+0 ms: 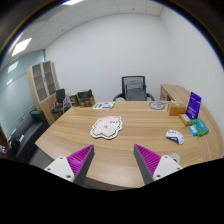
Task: Arrange mouse
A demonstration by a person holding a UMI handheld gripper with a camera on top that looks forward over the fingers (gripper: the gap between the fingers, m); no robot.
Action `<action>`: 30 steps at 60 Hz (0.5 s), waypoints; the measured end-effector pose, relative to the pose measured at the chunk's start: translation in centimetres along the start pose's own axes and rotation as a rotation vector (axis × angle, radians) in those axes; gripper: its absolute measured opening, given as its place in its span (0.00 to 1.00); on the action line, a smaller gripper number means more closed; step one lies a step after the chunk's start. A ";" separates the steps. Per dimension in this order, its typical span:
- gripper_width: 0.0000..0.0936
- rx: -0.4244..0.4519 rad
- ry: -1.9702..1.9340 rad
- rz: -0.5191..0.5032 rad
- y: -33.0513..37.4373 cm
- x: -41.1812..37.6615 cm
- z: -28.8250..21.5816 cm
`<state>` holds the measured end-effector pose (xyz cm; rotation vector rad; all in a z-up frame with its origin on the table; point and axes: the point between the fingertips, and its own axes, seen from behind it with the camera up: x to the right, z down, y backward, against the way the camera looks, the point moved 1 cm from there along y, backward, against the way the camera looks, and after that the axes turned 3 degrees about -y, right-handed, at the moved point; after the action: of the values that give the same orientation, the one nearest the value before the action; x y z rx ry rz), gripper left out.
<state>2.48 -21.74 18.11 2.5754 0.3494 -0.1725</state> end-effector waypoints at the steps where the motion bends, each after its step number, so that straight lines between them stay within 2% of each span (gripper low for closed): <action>1: 0.89 -0.001 0.005 0.009 0.0 0.4 0.0; 17: 0.89 -0.042 -0.028 0.203 -2.0 11.8 2.3; 24: 0.89 -0.043 -0.044 0.243 -3.7 17.8 2.8; 30: 0.89 -0.069 -0.096 0.239 -6.1 22.5 3.7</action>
<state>22.14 -13.91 7.67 2.5049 0.0112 -0.1928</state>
